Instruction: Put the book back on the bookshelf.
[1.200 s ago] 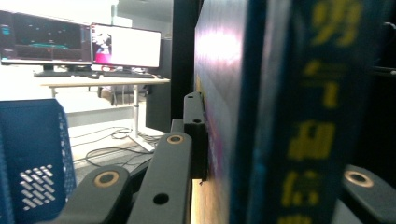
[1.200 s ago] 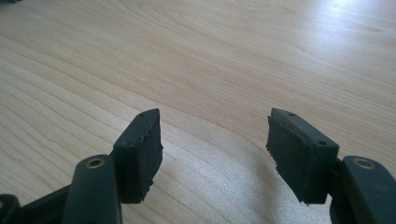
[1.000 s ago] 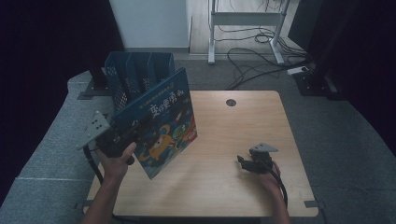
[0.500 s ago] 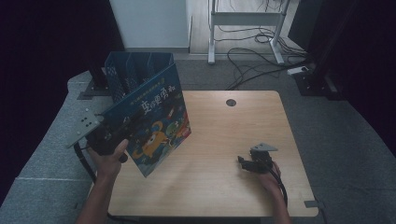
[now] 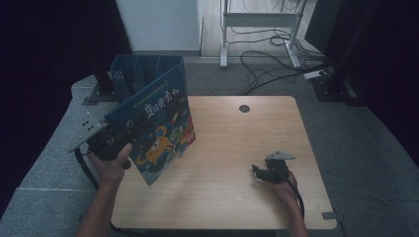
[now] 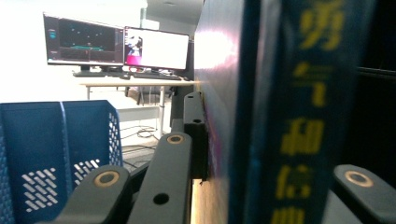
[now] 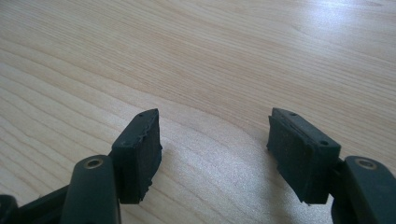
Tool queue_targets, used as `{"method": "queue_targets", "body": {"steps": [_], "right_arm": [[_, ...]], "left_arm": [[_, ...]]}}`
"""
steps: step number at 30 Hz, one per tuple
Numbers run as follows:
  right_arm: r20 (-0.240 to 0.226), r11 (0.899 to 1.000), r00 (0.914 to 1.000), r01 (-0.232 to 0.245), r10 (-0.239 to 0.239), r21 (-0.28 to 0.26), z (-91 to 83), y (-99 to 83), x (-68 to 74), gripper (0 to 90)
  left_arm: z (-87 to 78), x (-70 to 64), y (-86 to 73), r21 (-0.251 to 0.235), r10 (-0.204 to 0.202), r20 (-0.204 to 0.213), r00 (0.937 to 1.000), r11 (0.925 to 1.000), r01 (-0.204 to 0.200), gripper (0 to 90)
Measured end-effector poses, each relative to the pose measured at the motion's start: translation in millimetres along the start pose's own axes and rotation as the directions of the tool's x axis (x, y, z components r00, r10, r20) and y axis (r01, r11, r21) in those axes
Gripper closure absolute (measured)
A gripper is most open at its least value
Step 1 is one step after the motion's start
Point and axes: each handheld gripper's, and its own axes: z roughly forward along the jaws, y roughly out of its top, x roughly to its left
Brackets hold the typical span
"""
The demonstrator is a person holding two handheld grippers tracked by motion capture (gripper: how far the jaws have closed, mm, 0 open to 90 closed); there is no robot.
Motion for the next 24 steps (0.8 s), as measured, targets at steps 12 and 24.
{"method": "queue_targets", "body": {"steps": [12,24], "right_arm": [[0.004,1.000,1.0000,-0.002,0.002,0.001,0.1,0.1,0.6,33.6],[0.006,1.000,1.0000,-0.002,0.002,0.001,0.1,0.0,0.6,33.6]], "left_arm": [[-7.1,15.6,1.7,-0.021,-0.005,-0.059,0.9983,0.9998,0.004,81.8],[-8.1,26.9,-0.4,-0.037,-0.009,-0.101,0.9948,0.9993,0.005,81.8]]}}
